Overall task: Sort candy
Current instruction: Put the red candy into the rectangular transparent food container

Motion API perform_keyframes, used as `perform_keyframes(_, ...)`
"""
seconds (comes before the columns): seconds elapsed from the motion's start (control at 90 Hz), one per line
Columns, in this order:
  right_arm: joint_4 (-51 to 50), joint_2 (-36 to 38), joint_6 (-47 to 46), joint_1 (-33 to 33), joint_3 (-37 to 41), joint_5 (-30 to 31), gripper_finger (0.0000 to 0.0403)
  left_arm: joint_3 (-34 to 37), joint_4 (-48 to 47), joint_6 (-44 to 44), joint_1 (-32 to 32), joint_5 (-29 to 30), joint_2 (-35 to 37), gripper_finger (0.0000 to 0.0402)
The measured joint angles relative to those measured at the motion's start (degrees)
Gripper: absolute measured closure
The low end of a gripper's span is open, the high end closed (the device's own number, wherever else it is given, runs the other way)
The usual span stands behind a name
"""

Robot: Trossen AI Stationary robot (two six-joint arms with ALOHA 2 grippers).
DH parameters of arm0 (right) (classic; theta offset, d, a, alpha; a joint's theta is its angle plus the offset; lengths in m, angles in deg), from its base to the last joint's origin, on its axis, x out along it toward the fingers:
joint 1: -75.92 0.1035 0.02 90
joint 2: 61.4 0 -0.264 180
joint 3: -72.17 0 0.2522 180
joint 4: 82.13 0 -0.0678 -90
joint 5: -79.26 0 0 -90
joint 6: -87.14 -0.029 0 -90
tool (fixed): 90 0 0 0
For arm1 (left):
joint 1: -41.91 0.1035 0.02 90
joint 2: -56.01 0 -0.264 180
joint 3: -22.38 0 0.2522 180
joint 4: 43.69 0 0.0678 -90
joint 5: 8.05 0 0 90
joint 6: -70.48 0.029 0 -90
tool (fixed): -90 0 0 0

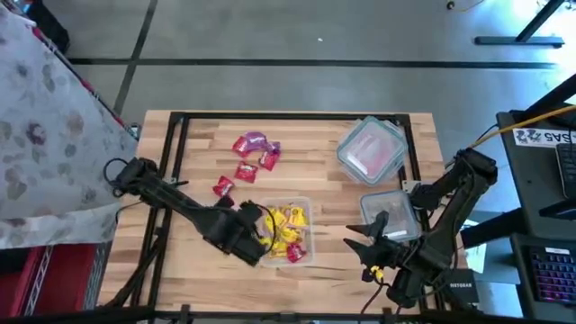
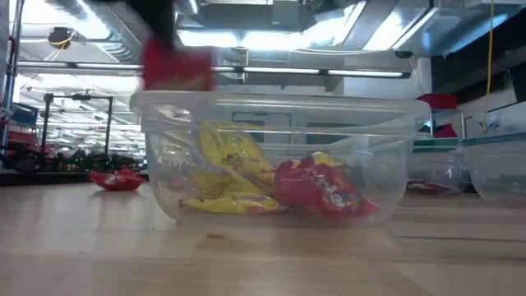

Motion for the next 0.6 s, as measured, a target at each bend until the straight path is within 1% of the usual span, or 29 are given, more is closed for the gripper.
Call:
perform_keyframes(0.067, 0.3, 0.0, 0.0, 0.0, 0.0, 0.2, 0.0231, -1.4, 5.4, 4.7, -1.1, 4.0, 0.0, 0.0401)
perform_keyframes(0.133, 0.4, 0.0, 0.0, 0.0, 0.0, 0.2, 0.0231, -1.4, 12.2, 11.1, -1.7, 6.3, -0.1, 0.0401)
perform_keyframes(0.256, 0.4, 0.0, 0.0, 0.0, 0.0, 0.2, 0.0231, -1.4, 21.3, 22.3, -2.0, 7.3, -2.5, 0.0401)
perform_keyframes(0.344, 0.6, 0.0, 0.0, 0.0, 0.0, 0.2, 0.0231, -1.4, 23.1, 24.8, -1.9, 7.4, -5.4, 0.0401)
perform_keyframes(0.4, 0.9, 0.0, 0.0, 0.0, 0.0, 0.0, 0.0231, -1.4, 23.2, 25.0, -1.9, 6.3, -7.3, 0.0401)
perform_keyframes(0.6, 0.9, 0.0, 0.0, 0.0, 0.0, -0.2, 0.0231, -1.4, 22.6, 24.1, -1.9, -2.8, -13.1, 0.0401)
